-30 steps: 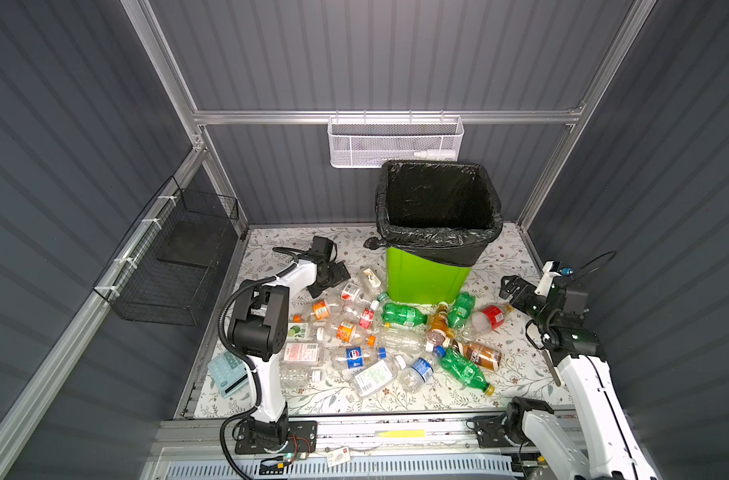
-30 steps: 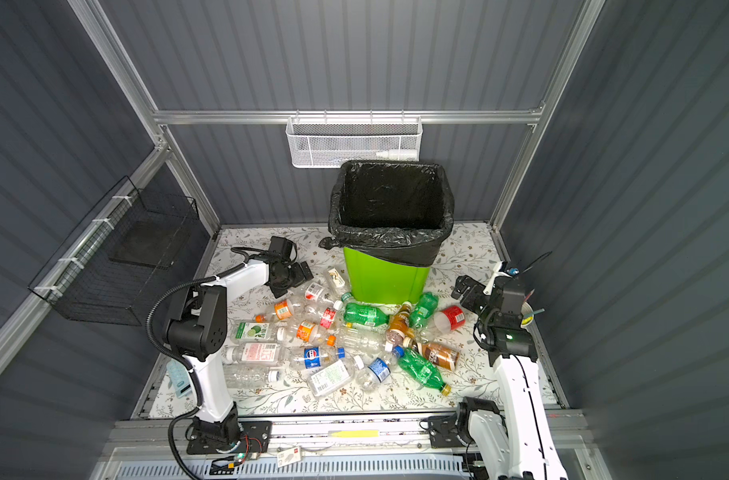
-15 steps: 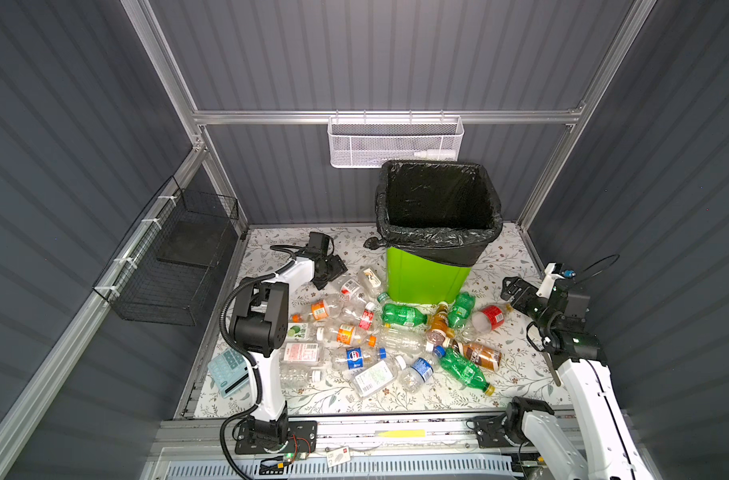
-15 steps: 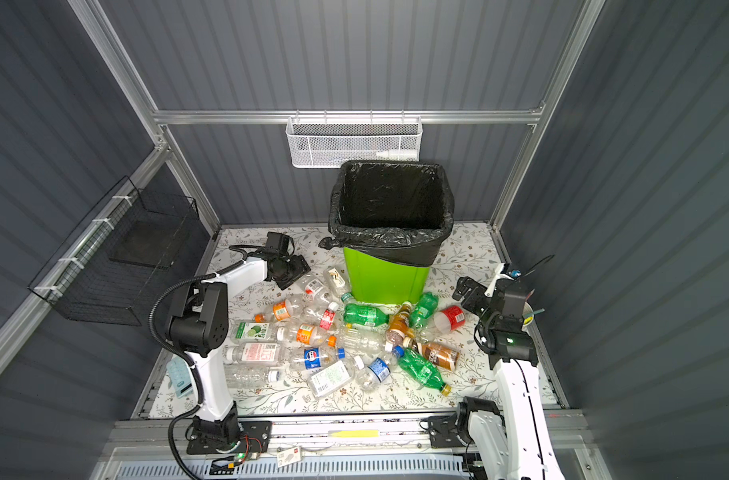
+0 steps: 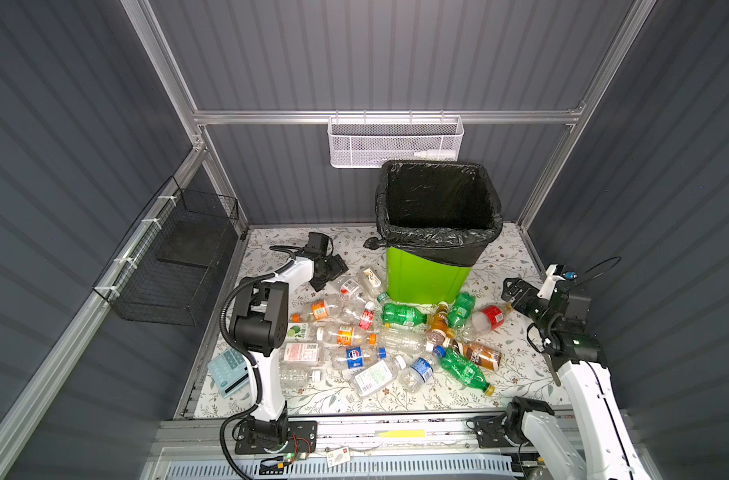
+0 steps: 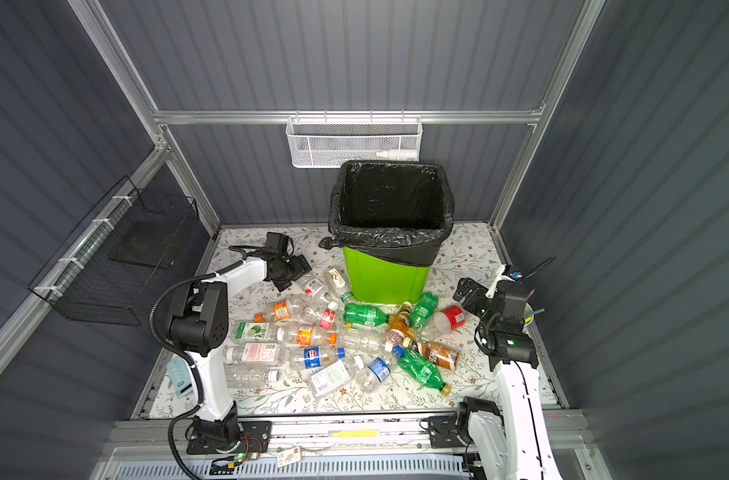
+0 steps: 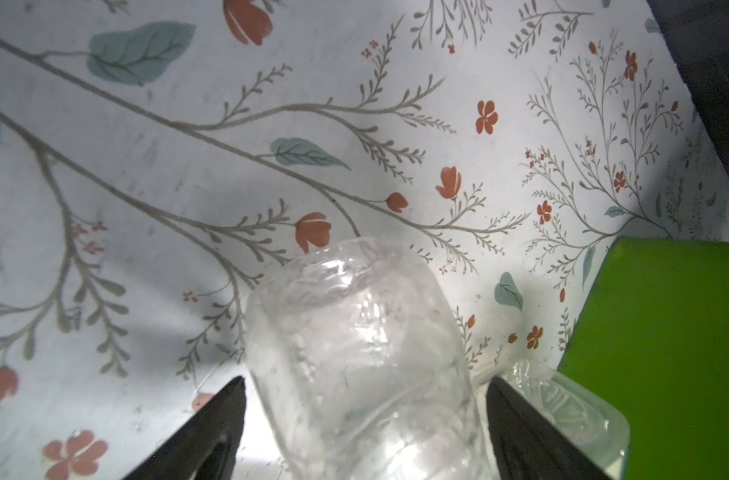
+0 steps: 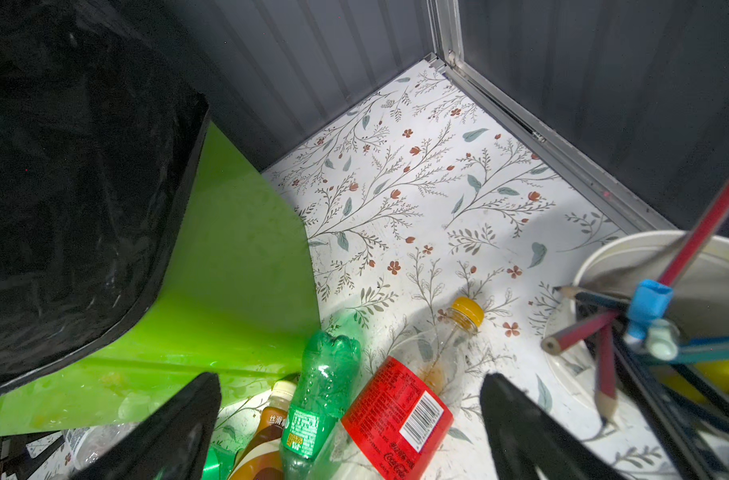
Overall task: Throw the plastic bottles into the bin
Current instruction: 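Close the left gripper on the clear bottle beside the bin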
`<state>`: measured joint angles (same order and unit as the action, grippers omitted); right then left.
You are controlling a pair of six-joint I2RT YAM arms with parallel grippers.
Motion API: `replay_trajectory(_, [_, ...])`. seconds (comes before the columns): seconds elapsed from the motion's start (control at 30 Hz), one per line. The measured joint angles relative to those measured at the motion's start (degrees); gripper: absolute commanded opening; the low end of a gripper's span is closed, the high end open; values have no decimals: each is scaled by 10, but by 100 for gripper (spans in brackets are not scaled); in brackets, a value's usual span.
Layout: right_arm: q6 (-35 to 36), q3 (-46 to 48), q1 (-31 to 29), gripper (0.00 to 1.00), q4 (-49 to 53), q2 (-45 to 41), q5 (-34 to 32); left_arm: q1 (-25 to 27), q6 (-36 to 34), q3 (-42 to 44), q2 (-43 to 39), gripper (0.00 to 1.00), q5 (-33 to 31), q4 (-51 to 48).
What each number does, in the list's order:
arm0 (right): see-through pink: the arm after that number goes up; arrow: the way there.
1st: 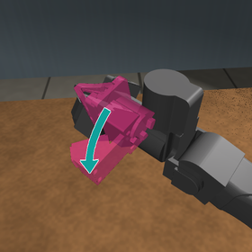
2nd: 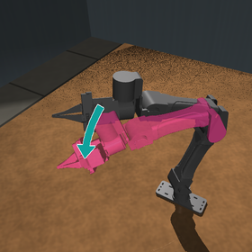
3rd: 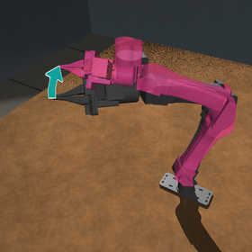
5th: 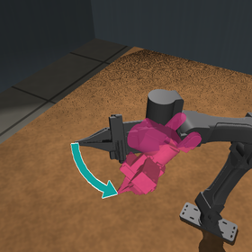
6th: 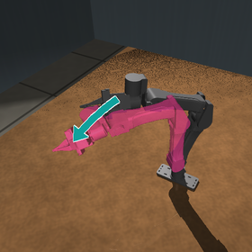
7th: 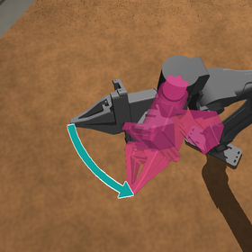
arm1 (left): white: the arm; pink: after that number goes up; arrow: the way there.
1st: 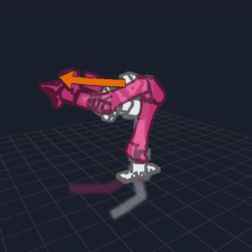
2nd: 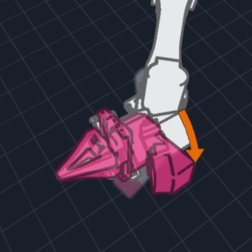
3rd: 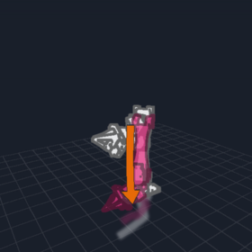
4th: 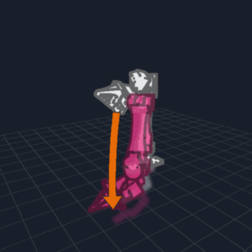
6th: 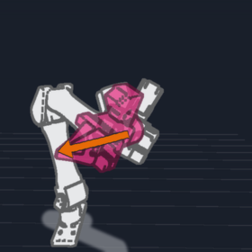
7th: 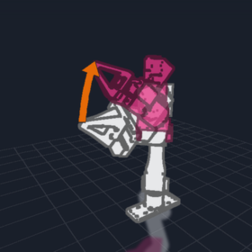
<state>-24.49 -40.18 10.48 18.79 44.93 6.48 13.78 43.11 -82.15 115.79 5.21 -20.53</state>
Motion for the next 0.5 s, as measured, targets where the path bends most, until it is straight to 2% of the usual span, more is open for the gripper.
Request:
replay_trajectory(0.3, [0,9,5,99,-1,-9,0,0,0,-9,19,87,-1,0])
replay_trajectory(0.5, [0,16,7,99,-2,-9,0,0,7,-15,22,77,-1,2])
